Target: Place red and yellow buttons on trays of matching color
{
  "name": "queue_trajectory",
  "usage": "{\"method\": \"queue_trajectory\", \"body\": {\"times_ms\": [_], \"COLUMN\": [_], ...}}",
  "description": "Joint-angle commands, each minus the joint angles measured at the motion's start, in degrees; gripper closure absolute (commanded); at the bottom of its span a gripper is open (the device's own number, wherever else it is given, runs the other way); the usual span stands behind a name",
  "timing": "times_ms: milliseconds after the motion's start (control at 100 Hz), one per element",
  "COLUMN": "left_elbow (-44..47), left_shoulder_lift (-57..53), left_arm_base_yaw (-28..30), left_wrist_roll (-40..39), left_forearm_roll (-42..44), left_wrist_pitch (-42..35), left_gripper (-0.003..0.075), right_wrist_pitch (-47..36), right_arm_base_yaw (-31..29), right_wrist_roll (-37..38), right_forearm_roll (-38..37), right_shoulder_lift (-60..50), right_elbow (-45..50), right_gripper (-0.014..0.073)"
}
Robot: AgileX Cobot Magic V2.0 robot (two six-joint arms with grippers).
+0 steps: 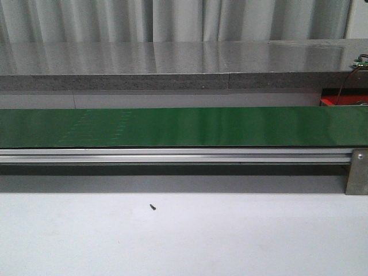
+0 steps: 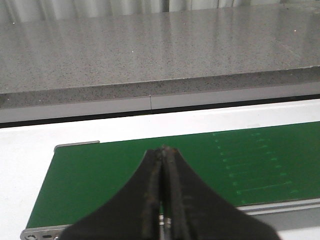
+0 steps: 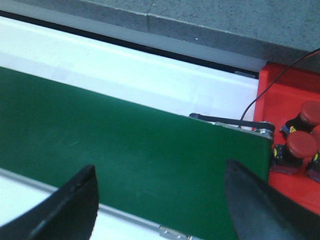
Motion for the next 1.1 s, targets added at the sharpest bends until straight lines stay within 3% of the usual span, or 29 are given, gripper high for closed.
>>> {"method": "queue_trajectory", "body": {"times_ms": [0, 90, 210, 580, 1090], "left_elbow": [-1.6, -1.6, -1.6, -1.6, -1.6], "left_shoulder_lift": [0.3, 0.3, 0.3, 0.3, 0.3], "left_arm_base_yaw": [-0.6, -0.6, -0.6, -0.6, -0.6], "left_wrist_roll": [-0.1, -0.1, -0.1, -0.1, -0.1], "left_forearm_roll": [-1.1, -1.1, -1.1, -1.1, -1.1], "left_wrist_pitch": [-4.1, -4.1, -4.1, -4.1, -4.1], "left_gripper": [0.0740, 0.0740, 0.0740, 0.0740, 0.0740], "right_wrist_pitch": [-4.7, -4.5, -3.7, -2.1, -2.1], "right_arm_base_yaw": [0.6, 0.6, 0.6, 0.6, 0.6], "right_wrist_roll": [-0.5, -0.5, -0.5, -0.5, -0.5], "right_forearm_roll": [1.5, 1.6, 1.6, 1.7, 1.7], "right_shoulder_lift": [-7.7, -13.8, -21.2, -32.1, -32.1], "right_elbow": [3.7, 8.2, 12.7, 17.3, 17.3], "right_gripper": [0.0065, 0.0083, 0.0181, 0.0668, 0.0662]}}
